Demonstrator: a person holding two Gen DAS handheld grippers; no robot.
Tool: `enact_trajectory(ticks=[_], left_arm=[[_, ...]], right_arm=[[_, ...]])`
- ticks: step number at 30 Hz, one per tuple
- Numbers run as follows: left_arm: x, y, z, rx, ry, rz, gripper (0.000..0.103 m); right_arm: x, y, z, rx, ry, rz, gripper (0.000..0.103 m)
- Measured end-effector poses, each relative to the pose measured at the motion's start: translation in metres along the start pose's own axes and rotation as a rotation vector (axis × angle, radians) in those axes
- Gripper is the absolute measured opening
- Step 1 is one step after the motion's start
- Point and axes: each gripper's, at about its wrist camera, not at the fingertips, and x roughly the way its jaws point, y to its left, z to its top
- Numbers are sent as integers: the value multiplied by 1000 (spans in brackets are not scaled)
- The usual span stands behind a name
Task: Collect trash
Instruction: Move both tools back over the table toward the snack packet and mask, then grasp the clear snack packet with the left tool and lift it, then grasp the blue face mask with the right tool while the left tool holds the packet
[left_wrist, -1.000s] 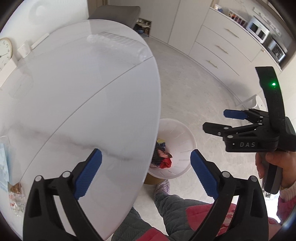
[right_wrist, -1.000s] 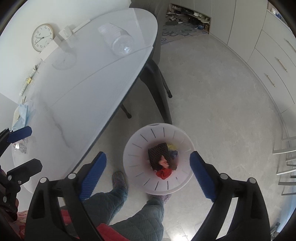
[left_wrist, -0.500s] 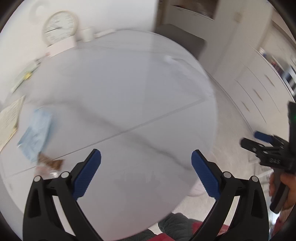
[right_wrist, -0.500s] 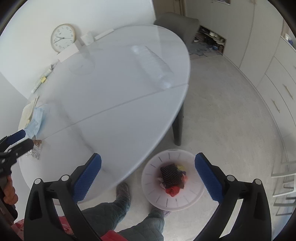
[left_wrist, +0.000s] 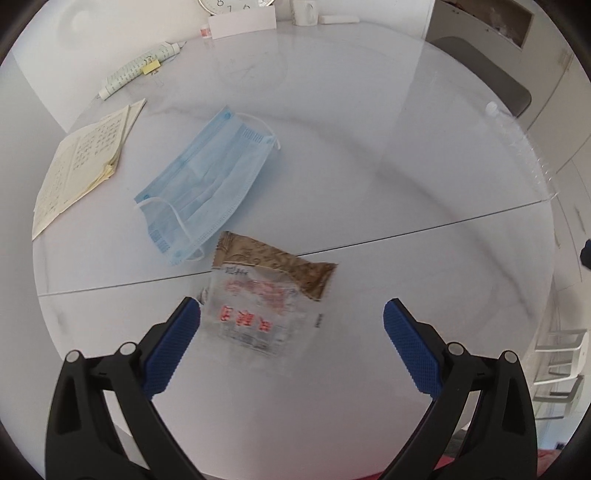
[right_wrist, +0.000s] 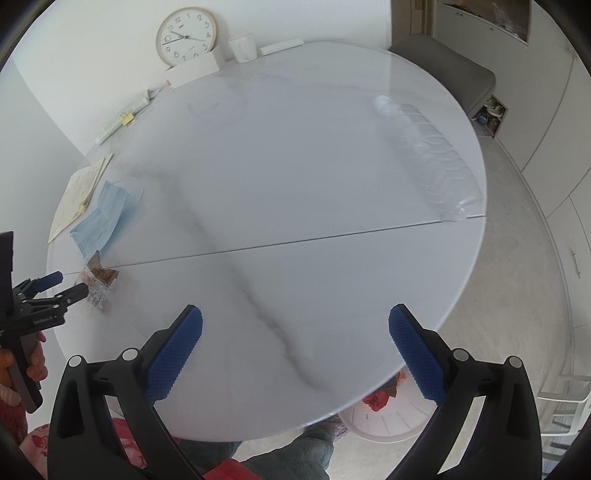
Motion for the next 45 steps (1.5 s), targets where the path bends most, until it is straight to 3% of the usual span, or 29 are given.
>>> enact_trajectory(ticks=[10, 15, 23, 27, 29, 30, 45], left_arm=[[33, -13, 6, 209, 34, -35, 95], [43, -19, 4, 302, 33, -10, 94], [42, -24, 0, 406, -10, -17, 49], [40, -15, 0, 406, -20, -41, 38], [36, -7, 4, 386, -25, -63, 20], [35, -4, 5, 374, -25, -72, 18], [-5, 45, 28, 166, -91, -240, 14]], right_arm=[[21, 34, 5, -1, 42, -26, 100], [27, 42, 3, 19, 60, -49, 100], [33, 62, 3, 29, 77, -70, 100], [38, 72, 4, 27, 84, -73, 100], [40, 77, 4, 25, 88, -71, 100], [41, 79, 4, 23, 90, -69, 100], [53, 117, 22, -23, 72, -8, 100]])
